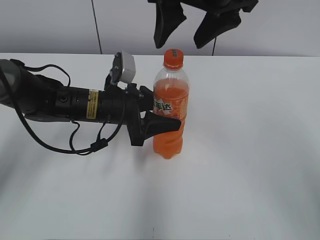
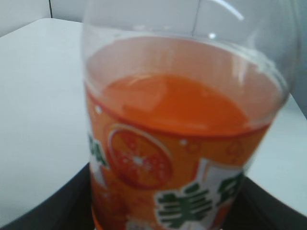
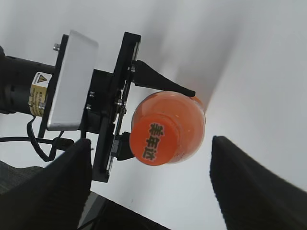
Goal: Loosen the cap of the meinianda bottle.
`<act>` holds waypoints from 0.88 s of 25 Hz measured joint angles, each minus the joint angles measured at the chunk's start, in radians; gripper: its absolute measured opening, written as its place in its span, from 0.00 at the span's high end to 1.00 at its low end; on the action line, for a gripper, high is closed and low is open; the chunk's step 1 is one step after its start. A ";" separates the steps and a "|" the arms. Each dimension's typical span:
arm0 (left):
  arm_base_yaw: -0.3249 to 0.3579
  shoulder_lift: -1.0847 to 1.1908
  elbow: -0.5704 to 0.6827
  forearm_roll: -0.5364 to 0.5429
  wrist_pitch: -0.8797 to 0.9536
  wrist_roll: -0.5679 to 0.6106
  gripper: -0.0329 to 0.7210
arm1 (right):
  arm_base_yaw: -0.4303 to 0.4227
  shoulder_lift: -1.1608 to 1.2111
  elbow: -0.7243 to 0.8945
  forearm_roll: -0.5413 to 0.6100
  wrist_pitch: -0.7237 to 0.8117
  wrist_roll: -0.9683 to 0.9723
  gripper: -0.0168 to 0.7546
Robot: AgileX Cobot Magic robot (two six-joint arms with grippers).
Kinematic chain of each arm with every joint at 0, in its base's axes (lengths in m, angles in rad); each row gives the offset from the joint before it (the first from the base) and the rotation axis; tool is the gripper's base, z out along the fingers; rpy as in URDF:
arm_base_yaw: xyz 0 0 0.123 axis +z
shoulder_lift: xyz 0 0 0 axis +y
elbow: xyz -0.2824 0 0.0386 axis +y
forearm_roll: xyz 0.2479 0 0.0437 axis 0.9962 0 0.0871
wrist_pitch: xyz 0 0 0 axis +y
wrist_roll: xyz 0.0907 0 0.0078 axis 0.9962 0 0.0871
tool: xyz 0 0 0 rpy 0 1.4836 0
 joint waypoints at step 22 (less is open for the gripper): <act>0.000 0.000 0.000 0.000 0.000 0.000 0.39 | 0.000 0.070 0.000 0.011 0.001 0.002 0.53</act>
